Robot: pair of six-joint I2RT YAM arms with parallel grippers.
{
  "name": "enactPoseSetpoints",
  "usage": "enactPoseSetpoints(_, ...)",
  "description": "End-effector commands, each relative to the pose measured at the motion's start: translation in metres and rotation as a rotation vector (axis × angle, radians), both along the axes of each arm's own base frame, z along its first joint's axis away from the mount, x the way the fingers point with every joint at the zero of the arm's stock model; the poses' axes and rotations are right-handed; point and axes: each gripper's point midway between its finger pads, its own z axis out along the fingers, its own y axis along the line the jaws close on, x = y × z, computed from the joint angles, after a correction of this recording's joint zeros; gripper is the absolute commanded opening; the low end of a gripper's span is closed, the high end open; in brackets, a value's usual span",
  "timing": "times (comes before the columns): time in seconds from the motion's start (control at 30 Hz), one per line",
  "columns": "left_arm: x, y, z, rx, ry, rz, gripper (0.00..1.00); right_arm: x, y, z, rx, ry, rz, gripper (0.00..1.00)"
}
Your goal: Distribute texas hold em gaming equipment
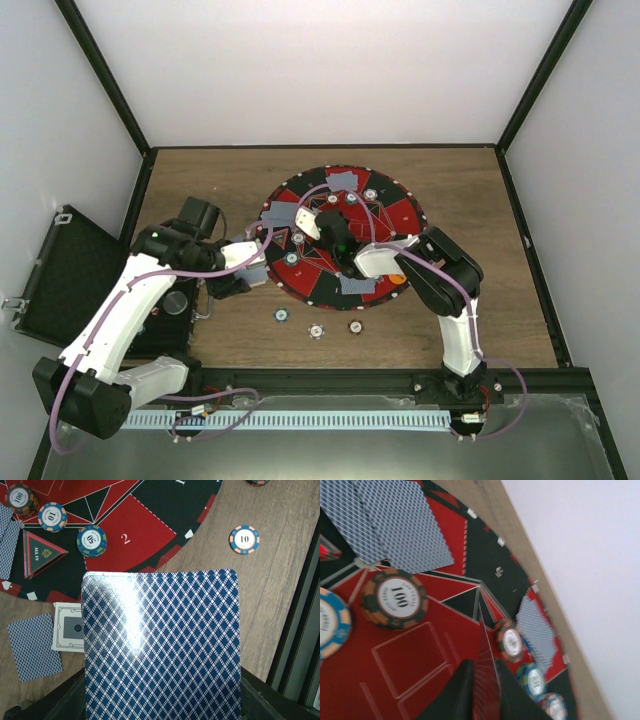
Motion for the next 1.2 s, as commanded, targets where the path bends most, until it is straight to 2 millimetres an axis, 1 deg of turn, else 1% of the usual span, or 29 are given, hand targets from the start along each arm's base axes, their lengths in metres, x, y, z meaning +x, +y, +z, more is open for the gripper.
enactPoseSetpoints(0.0, 0.003, 0.0, 0.009, -0.006, -0.031, -0.001, 0.04, -0.01, 0.011, -0.001, 0.087, 0.117, 0.017, 0.21)
enactPoseSetpoints(0.07, 0.006, -0.001, 0.011, -0.012, -0.041, 0.004, 0.04, -0.018, 0.014, -0.004, 0.113, 0.184, 0.031, 0.39)
enactPoseSetpoints(0.1, 0.008, -0.002, 0.012, -0.017, -0.046, 0.005, 0.04, -0.021, 0.017, -0.005, 0.128, 0.218, 0.04, 0.45)
enactPoseSetpoints(0.13, 0.008, -0.002, 0.013, -0.02, -0.046, 0.009, 0.04, -0.023, 0.02, -0.005, 0.138, 0.243, 0.046, 0.5)
enactPoseSetpoints(0.2, 0.009, -0.004, 0.014, -0.029, -0.045, 0.01, 0.04, -0.025, 0.022, -0.003, 0.153, 0.269, 0.044, 0.56)
enactPoseSetpoints(0.3, 0.008, -0.005, 0.016, -0.034, -0.039, 0.01, 0.04, -0.027, 0.019, 0.008, 0.172, 0.272, 0.039, 0.66)
enactPoseSetpoints(0.43, 0.008, -0.003, 0.016, -0.028, -0.048, 0.009, 0.04, -0.032, 0.013, 0.03, 0.249, 0.288, 0.035, 0.88)
enactPoseSetpoints(0.53, 0.008, -0.004, 0.015, -0.03, -0.04, 0.012, 0.04, -0.036, 0.01, 0.046, 0.321, 0.319, 0.037, 0.98)
enactPoseSetpoints(0.6, 0.009, -0.005, 0.017, -0.038, -0.038, 0.013, 0.04, -0.039, 0.006, 0.056, 0.352, 0.323, 0.031, 1.0)
enactPoseSetpoints(0.77, 0.008, -0.007, 0.02, -0.052, -0.048, 0.004, 0.05, -0.047, -0.004, 0.077, 0.44, 0.357, 0.0, 1.0)
enactPoseSetpoints(0.83, 0.009, -0.007, 0.021, -0.049, -0.054, 0.002, 0.04, -0.047, -0.01, 0.093, 0.538, 0.397, -0.037, 1.0)
enactPoseSetpoints(0.9, 0.009, -0.007, 0.021, -0.05, -0.06, 0.001, 0.05, -0.052, -0.012, 0.117, 0.673, 0.458, -0.051, 1.0)
enactPoseSetpoints(1.07, 0.009, -0.009, 0.02, -0.066, -0.066, -0.006, 0.05, -0.078, -0.013, 0.159, 0.952, 0.598, -0.069, 1.0)
enactPoseSetpoints(1.17, 0.01, -0.01, 0.02, -0.071, -0.073, -0.01, 0.05, -0.098, -0.006, 0.171, 1.043, 0.71, -0.031, 1.0)
